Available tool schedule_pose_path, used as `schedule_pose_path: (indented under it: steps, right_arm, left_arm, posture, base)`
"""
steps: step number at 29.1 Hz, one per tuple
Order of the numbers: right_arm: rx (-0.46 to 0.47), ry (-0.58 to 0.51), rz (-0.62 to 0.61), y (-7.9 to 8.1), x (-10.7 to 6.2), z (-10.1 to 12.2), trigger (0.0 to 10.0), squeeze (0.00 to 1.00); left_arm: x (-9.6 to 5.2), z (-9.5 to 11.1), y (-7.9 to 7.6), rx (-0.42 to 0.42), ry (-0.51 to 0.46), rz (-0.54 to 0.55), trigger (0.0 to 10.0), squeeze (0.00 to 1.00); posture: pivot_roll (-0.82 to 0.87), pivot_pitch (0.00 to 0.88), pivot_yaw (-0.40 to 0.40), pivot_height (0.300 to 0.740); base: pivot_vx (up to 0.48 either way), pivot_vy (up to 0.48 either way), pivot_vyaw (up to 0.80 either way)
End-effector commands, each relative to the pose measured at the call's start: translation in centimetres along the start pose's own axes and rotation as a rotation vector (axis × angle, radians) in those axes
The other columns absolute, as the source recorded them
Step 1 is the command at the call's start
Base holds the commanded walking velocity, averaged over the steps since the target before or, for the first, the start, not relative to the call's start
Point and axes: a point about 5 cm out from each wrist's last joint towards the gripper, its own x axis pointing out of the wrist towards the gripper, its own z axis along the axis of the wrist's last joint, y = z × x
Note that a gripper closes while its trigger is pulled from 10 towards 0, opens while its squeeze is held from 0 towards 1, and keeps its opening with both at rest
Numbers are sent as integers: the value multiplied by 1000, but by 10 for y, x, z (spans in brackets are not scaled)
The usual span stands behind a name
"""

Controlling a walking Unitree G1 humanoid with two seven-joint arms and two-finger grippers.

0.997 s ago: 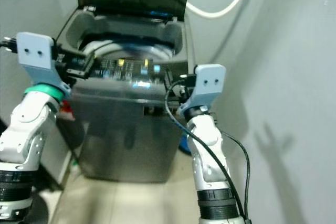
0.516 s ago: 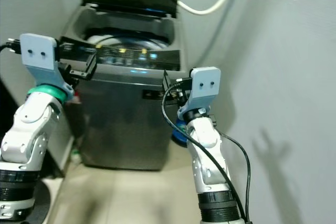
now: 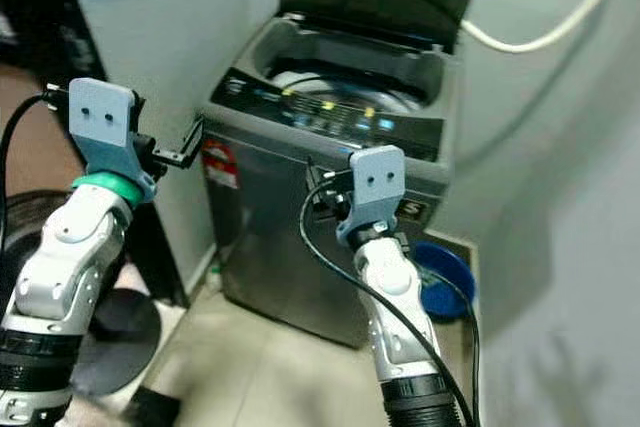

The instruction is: Clothes washing

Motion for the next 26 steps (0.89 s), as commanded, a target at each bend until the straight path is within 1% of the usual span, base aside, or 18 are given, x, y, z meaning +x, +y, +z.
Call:
schedule_pose_path:
  steps: [1, 2, 3, 4, 6, 9, 16, 26]
  right_arm:
    - [-2, 27, 0, 0, -5, -9, 10000, 0]
    - [-3, 51, 4, -1, -8, -16, 10000, 0]
    - [-3, 51, 4, -1, -8, -16, 10000, 0]
    - [-8, 89, 9, 0, -13, -28, 10000, 0]
    - [-8, 89, 9, 0, -13, -28, 10000, 0]
    - [-4, 118, 6, 0, -18, -37, 10000, 0]
    - [-3, 132, -11, -2, -19, -41, 10000, 0]
    - [-6, 128, -11, -3, -19, -43, 10000, 0]
  left_arm:
    - [-3, -7, -4, -2, 27, -14, 10000, 0]
    - [-6, -13, -8, 1, 50, -33, 10000, 0]
    - [-6, -13, -8, 1, 50, -33, 10000, 0]
    - [-12, -22, -14, 3, 86, -61, 10000, 0]
    - [-12, -22, -14, 3, 86, -61, 10000, 0]
    - [-18, -31, -14, 20, 123, -66, 10000, 0]
    - [-21, -41, -8, 48, 174, -39, 10000, 0]
    - [-22, -44, -8, 56, 190, -32, 10000, 0]
  posture:
    - [88, 0, 8, 733]
    - [87, 0, 9, 733]
    - [87, 0, 9, 733]
    - [87, 0, 9, 733]
    - [87, 0, 9, 733]
    - [94, 0, 12, 733]
    - [95, 0, 15, 733]
    - [97, 0, 14, 733]
  base:
    - [0, 0, 794]
    - [0, 0, 794]
    - [0, 0, 794]
    - [0, 0, 794]
    - [0, 0, 794]
    - [0, 0, 794]
    - [0, 0, 794]
    - [0, 0, 794]
